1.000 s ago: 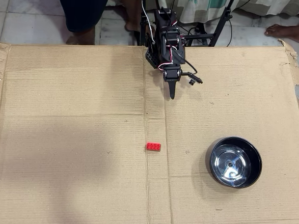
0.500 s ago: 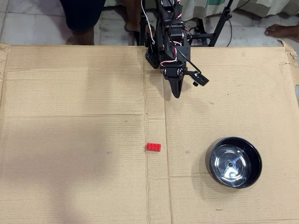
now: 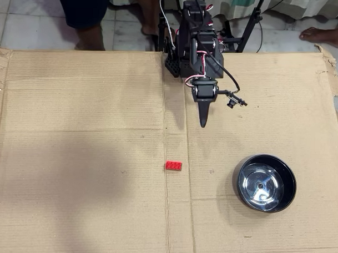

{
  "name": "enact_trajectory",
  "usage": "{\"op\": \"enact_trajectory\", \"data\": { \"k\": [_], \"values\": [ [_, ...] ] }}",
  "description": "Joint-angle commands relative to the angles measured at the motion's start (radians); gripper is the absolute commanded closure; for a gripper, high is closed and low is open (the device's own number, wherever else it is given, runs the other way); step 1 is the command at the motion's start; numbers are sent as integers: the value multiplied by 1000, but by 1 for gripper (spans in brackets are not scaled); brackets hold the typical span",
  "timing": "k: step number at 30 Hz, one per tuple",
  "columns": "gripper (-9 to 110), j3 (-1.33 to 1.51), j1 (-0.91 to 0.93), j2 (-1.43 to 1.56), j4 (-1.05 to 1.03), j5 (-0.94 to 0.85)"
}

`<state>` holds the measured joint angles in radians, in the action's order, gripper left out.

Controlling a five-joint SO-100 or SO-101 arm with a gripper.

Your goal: Grasp a lego block and put it in the bin.

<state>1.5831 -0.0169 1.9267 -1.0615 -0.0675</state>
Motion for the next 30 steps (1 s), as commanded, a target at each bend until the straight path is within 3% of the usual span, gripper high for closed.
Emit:
{"op": "enact_trajectory", "data": {
  "k": [1, 5, 13, 30],
  "values": [
    [101, -103, 9, -69, -25, -37],
    [98, -209, 57, -183, -110, -72],
    [80, -433, 101, -402, -222, -143],
    [78, -485, 221, -632, -356, -129]
  ]
}}
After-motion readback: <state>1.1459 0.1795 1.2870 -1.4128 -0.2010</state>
